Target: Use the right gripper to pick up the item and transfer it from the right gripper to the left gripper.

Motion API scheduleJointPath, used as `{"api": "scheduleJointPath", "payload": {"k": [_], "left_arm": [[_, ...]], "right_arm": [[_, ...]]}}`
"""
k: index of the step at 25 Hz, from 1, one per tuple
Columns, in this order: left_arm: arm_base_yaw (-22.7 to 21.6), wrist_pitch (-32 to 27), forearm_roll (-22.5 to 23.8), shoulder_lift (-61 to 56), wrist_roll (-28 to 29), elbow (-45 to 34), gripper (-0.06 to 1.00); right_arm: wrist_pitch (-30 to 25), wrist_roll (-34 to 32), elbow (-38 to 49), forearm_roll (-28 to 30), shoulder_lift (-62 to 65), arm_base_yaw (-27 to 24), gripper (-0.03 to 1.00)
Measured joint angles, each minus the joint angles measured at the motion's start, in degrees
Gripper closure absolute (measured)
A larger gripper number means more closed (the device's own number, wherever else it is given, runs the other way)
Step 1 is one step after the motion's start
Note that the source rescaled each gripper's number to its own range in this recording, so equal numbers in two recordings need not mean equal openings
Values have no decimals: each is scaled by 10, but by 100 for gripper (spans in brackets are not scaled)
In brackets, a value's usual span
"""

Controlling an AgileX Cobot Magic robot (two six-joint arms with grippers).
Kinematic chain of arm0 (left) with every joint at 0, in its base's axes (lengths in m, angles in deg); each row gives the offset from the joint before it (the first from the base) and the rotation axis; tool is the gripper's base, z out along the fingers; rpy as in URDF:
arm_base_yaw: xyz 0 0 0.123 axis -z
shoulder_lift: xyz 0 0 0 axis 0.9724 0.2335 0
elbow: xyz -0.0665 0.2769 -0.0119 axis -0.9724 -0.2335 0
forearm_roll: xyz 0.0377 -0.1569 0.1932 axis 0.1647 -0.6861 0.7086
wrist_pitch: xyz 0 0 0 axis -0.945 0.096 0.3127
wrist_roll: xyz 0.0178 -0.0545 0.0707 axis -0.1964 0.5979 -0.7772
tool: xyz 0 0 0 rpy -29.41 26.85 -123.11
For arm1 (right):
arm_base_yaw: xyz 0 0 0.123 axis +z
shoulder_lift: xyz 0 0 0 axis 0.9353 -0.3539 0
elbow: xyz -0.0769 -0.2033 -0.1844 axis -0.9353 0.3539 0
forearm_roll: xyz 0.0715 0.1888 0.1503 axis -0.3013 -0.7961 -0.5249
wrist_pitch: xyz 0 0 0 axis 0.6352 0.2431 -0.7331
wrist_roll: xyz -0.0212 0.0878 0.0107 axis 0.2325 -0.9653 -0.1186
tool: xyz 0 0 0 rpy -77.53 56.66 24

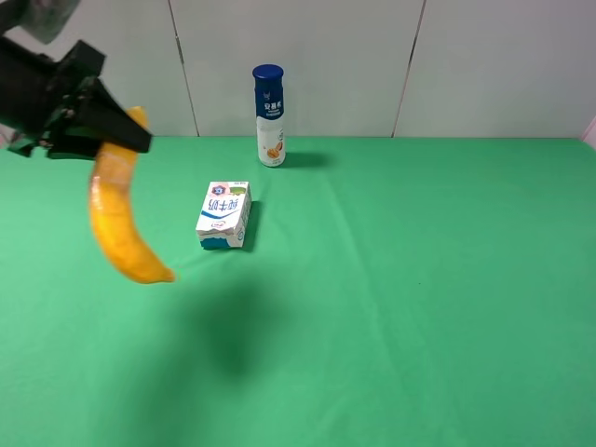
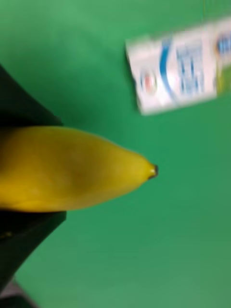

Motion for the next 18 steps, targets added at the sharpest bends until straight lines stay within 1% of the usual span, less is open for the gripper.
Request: {"api": "scheduleJointPath", "payload": {"k": [5, 8, 10, 15, 18], "left_arm": [[-59, -6, 54, 0, 2, 0, 94], [-82, -6, 63, 12, 2, 0, 94], [-86, -4, 64, 36, 1, 0, 94], [-87, 2, 64, 111, -28, 2, 94], [-87, 5, 65, 158, -38, 24, 94]], "right_arm": [[0, 0, 0, 0, 0, 0, -3], [0, 0, 0, 0, 0, 0, -3], [0, 0, 0, 0, 0, 0, -3], [0, 0, 0, 0, 0, 0, -3], [0, 0, 0, 0, 0, 0, -3]]}}
